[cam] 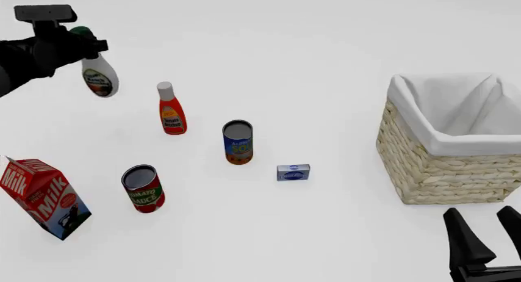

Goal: Pick the salad dressing and place it in the basket.

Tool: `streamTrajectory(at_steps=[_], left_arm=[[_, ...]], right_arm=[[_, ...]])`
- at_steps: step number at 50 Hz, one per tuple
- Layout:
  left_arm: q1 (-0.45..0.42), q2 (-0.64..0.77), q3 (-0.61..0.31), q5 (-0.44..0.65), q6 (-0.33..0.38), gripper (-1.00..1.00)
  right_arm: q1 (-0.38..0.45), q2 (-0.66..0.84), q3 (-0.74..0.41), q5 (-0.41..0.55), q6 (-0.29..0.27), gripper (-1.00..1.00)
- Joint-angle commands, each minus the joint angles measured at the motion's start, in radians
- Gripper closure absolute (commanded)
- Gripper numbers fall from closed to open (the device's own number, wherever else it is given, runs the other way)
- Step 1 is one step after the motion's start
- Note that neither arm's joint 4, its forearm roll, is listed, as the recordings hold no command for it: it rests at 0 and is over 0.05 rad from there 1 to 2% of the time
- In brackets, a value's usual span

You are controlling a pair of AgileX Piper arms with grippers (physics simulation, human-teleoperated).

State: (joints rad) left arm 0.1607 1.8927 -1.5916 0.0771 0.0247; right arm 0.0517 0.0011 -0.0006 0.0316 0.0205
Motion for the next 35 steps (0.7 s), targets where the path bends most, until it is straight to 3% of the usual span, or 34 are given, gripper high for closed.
streamTrajectory(at_steps=[1, 8, 20, 24, 31, 35], left_arm=[[-0.036, -0.089, -0.010, 0.025, 0.031, 1.00], [-0.079, -0.139, 0.013, 0.030, 0.049, 1.00], [-0.243, -0.281, 0.081, 0.009, 0.089, 1.00], [-0.216, -0.293, 0.075, 0.027, 0.072, 1.00], [-0.284, -0.351, 0.129, 0.000, 0.080, 1.00], [-0.383, -0.365, 0.147, 0.020, 0.089, 1.00]], right_arm=[[0.003, 0.000, 0.000, -0.003, 0.001, -1.00], [0.007, -0.001, 0.000, -0.007, -0.001, -1.00], [0.012, -0.001, 0.000, -0.010, -0.001, -1.00], [0.016, -0.001, 0.000, -0.012, 0.000, -1.00], [0.015, -0.001, 0.000, -0.011, 0.001, -1.00], [0.015, -0.001, 0.000, -0.012, 0.003, -1.00]])
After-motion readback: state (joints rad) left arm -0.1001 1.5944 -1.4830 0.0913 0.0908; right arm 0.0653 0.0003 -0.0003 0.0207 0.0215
